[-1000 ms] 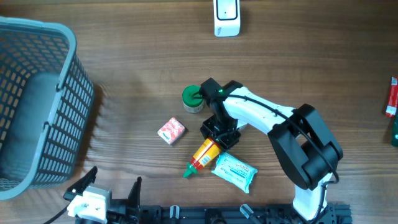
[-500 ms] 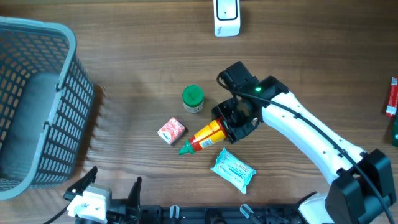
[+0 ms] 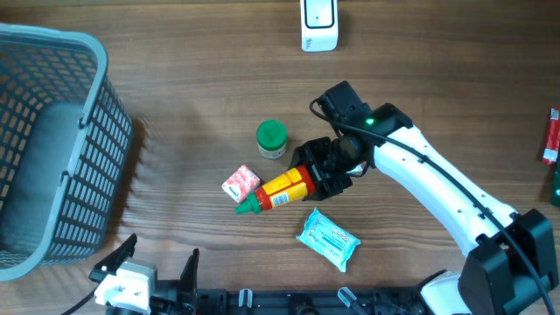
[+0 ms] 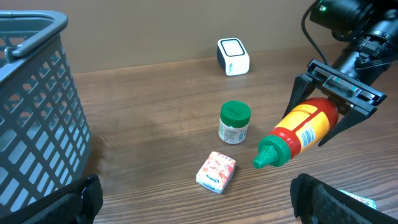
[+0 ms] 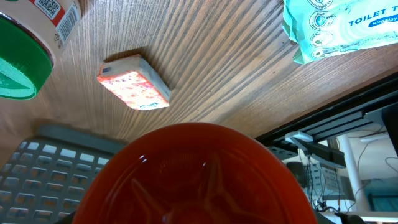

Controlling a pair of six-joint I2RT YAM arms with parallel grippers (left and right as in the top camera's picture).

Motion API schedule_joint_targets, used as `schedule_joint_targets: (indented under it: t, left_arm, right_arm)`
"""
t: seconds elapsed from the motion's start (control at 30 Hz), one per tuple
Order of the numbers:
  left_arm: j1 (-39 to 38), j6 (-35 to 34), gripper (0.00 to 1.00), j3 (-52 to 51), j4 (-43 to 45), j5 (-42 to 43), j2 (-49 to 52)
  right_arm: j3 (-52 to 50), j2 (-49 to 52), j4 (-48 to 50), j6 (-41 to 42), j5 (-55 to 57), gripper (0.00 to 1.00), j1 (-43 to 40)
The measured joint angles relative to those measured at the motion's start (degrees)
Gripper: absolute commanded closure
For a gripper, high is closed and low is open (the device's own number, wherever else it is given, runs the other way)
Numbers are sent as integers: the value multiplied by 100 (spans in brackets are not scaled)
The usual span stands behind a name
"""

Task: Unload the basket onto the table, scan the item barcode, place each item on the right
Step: 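Grasp the red-capped sauce bottle with the right gripper, then carry the sauce bottle to the white scanner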

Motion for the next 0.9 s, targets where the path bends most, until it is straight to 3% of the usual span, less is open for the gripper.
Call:
schedule_joint_targets:
  t: [0.13,0.27,0.3,0.37,0.43,0.53,0.67,0.77,0.9]
  left_arm:
    - [0,0,0,0,0,0,0]
    - [0,0,0,0,0,-2,0]
    - [0,0,0,0,2,0,0]
    - [0,0,0,0,-2,0,-4]
    - [0,0,0,0,-9,0,-7]
    - [0,0,0,0,-2,-2,-4]
    - [0,0,0,0,0,0,-4]
    - [0,0,0,0,4,-2,-2]
    - [0,0,0,0,-11,0,-7]
  right_arm:
    - [-2,-57,-63,-435,-44,60,-323]
    - [-13,-422,297,-1394,-44,55,-859]
    - [-22,-601,960,-1947,39,49,-1080]
    - [-76,-686,2330,-2516,597,50,-1257]
    - [-105,-688,3654,-2846,1523,52,-1287]
    - [-107,-557,5007,-2946,2039,51,-1307]
    - [-94,686,7816,-2863,1971,56,-1613]
    - [4,1993,10021,-2295,1665,55,-1991]
    - [1198,3593,10218,-1882,1438,51,-2111]
